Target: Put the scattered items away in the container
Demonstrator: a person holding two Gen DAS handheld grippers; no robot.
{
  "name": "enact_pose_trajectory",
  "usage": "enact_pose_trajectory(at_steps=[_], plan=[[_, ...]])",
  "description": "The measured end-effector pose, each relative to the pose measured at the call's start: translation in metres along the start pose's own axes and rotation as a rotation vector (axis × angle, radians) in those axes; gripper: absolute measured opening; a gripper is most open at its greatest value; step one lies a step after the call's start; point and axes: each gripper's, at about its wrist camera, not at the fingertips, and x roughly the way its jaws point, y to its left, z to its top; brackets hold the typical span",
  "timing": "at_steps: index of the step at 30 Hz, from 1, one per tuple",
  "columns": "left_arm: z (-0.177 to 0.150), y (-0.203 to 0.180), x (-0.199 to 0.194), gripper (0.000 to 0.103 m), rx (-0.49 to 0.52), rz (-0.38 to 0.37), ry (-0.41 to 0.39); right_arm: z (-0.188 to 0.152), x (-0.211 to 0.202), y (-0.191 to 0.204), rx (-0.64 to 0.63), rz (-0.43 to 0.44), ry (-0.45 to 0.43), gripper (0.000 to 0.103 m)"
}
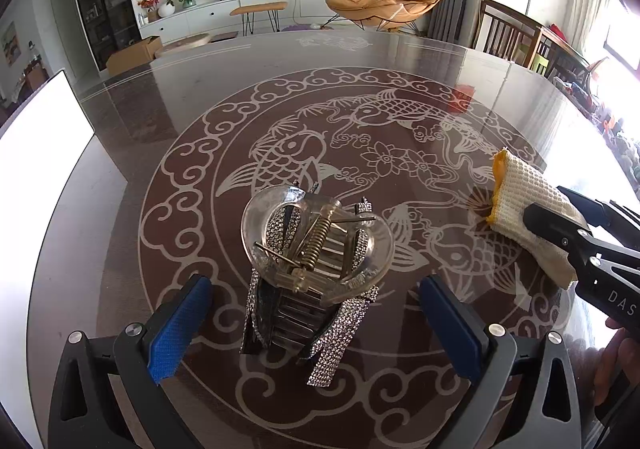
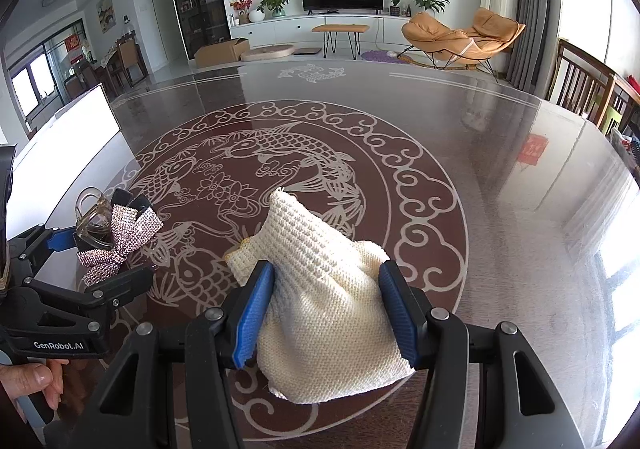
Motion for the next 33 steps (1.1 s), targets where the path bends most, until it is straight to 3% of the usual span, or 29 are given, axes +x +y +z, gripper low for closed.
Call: enact_pose_trajectory(at_steps=[33], plan=[[-0.0025, 0.0052, -0.0042, 0.103, -0.003, 0.005, -0.015, -0.0006, 0.0003, -0.0016, -0.009, -0.010, 0.004, 0.056]])
